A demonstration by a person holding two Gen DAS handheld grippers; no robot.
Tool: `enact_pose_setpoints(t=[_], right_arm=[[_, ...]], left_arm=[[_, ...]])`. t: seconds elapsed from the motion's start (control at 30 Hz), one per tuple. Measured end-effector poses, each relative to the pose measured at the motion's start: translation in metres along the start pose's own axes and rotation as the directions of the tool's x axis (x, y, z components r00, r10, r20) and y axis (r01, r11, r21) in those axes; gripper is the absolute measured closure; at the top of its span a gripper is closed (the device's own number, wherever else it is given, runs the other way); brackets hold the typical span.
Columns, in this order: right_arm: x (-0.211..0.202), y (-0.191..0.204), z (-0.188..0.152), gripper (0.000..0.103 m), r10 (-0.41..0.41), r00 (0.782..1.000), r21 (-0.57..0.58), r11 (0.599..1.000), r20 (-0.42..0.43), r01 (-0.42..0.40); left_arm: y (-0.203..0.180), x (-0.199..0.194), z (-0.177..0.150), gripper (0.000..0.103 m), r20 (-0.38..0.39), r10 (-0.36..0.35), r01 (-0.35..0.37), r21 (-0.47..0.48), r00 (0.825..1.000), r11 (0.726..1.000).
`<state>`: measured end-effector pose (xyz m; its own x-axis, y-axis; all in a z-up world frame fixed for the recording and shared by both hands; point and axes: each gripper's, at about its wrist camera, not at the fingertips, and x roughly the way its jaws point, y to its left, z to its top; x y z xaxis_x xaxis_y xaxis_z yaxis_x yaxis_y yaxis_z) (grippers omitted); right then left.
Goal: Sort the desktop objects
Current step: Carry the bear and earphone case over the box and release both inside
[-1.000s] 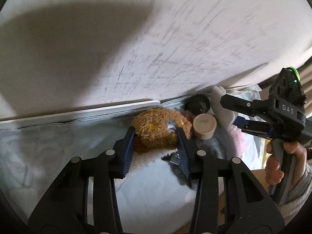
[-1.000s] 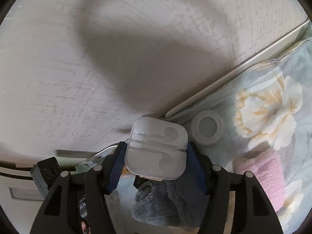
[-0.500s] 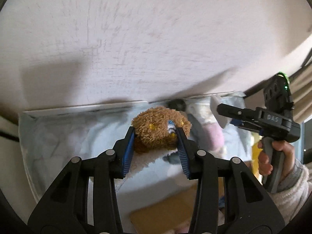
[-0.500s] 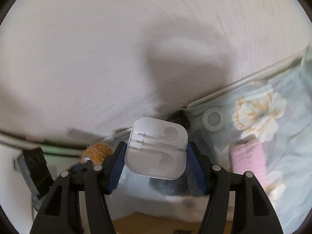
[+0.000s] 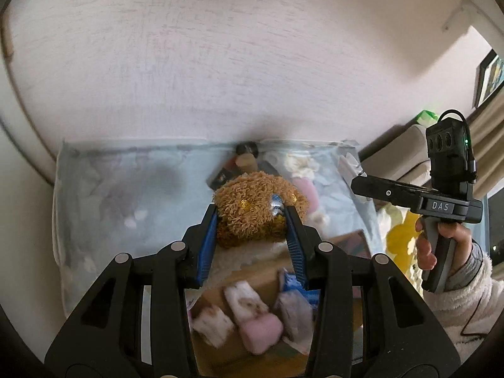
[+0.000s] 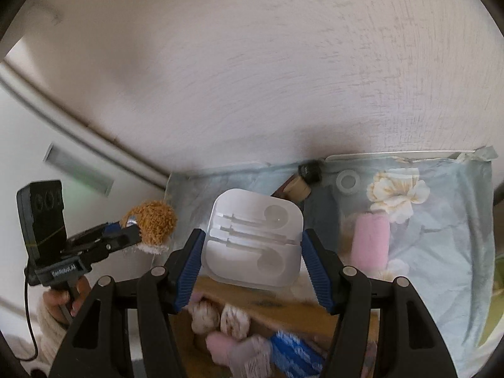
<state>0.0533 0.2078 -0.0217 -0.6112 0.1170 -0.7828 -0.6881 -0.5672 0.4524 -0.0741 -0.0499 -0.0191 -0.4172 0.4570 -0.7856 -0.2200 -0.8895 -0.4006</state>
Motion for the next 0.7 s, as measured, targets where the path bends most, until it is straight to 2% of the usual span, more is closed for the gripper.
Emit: enact_pose_setpoints(t=[0.13,0.3,0.7], right_arm=[[-0.006,0.002,-0.024,0.045,0.001,1.0,-0.076,0.997,-0.006,-0.002],[-0.017,0.014,-0.05,0.045,-0.042,0.999,-0.146,0.988,0.005,0.042],[-0.01,0.017,-0.094,0.045,-0.076,0.995,-0.275,0.96,-0.065,0.055]], left_arm=[[-0.01,-0.019,-0.027,0.065,0.021,0.017,-0.016,-0.004,1.0,1.0],[-0.024,-0.036,-0.055,0.065,0.026,0.049,-0.048,-0.01,0.998,0.999],[-0.046,-0.03,-0.114,0.065,0.004,0.111,-0.111,-0.05,0.994,0.993]])
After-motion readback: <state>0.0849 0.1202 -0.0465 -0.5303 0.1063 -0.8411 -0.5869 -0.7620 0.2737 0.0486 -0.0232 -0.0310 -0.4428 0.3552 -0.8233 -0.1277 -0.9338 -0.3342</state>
